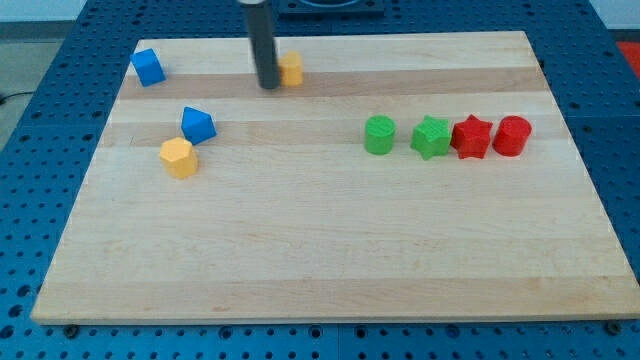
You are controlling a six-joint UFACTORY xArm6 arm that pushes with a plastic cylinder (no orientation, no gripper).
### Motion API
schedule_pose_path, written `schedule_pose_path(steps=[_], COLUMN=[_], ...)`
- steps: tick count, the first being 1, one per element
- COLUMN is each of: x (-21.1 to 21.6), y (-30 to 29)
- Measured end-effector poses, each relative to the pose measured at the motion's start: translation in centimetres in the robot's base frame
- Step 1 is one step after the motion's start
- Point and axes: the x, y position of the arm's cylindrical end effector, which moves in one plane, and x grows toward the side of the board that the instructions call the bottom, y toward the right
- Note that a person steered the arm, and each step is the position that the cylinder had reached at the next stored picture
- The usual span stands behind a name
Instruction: Push yellow heart slightly up and right
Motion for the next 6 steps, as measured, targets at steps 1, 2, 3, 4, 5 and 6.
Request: schedule_pose_path(steps=[1,2,3,4,5,6], x=[-0.1,0.5,-3.1,-4.9,-4.9,-4.1], y=[2.4,-3.2,-4.2,1.4,3.2,3.3])
